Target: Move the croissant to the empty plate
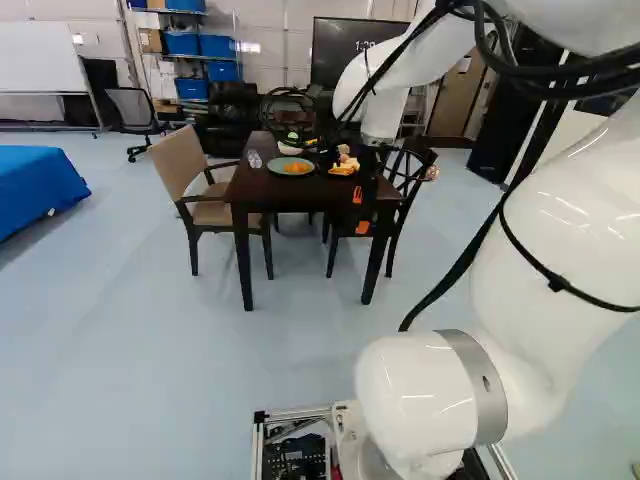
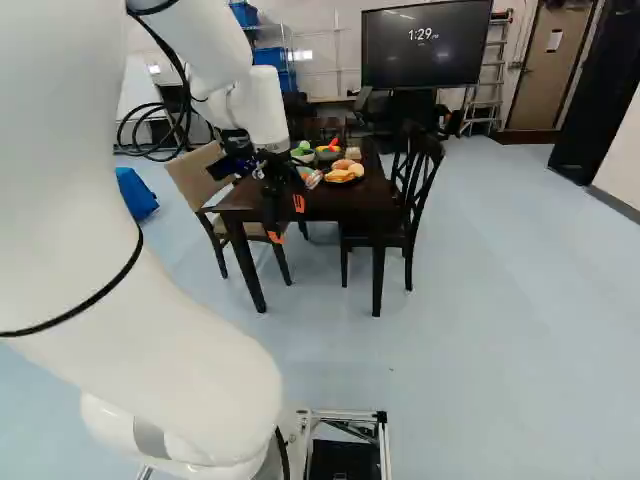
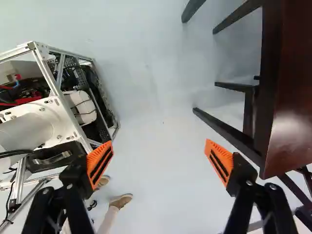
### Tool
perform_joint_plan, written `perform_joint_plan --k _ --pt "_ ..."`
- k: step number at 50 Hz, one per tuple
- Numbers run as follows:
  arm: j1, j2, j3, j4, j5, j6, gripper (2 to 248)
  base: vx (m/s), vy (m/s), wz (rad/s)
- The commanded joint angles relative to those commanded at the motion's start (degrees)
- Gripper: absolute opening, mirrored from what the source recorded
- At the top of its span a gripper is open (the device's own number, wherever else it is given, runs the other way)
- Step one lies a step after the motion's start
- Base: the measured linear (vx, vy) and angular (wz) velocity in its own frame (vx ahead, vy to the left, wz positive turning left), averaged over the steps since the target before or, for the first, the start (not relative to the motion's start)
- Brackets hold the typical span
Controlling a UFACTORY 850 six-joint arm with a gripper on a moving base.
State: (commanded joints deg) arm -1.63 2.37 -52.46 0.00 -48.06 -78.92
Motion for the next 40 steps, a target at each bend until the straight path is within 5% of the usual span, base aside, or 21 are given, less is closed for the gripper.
perform_joint_plan --k 40 --pt "0.00 0.00 0.00 0.00 0.00 0.00 247 -0.080 -0.002 0.005"
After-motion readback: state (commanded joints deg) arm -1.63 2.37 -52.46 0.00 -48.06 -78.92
